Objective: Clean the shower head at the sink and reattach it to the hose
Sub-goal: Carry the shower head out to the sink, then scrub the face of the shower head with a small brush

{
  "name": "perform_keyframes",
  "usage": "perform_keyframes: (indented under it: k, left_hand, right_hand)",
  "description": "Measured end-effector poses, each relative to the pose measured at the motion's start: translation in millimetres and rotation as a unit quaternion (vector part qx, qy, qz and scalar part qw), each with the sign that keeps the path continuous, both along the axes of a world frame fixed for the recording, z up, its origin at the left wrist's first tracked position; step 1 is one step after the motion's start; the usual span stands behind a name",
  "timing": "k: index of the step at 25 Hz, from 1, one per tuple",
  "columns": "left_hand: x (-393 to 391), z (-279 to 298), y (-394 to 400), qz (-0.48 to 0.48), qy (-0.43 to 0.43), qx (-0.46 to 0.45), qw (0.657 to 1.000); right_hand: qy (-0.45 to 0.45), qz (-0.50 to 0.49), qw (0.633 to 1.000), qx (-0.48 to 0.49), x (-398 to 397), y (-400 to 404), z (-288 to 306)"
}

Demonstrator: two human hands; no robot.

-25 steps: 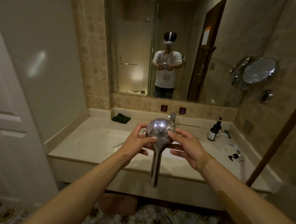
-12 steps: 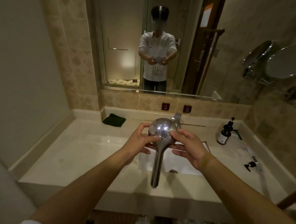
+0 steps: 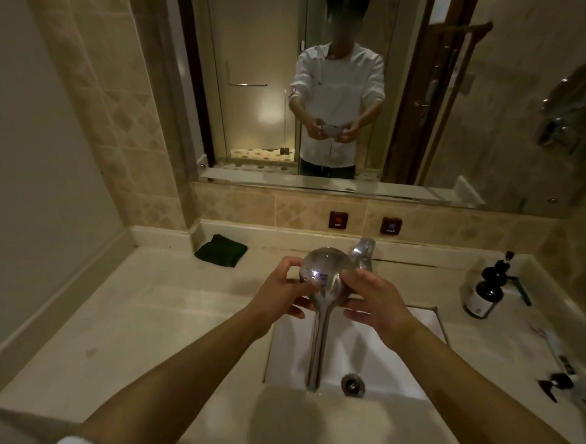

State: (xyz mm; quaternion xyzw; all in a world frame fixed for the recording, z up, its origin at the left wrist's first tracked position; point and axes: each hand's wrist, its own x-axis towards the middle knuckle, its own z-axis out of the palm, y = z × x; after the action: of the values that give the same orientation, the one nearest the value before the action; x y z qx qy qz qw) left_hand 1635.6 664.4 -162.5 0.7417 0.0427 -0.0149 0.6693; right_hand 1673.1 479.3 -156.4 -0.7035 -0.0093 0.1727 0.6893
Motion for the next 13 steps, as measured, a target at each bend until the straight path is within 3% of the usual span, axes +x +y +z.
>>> perform_keyframes:
  k: [7,13]
  left_hand:
    - [77,-45,-27,0.047,0.058,-0.038,0.996]
    - [103,-100,-42,0.190,0.138,-0.099,0.967]
  right_hand:
    - [-0.019,-0.020,0.999,-0.032,74,-2,-50]
    - [-0.033,0.132,0.973,-0.185,92,10,-117]
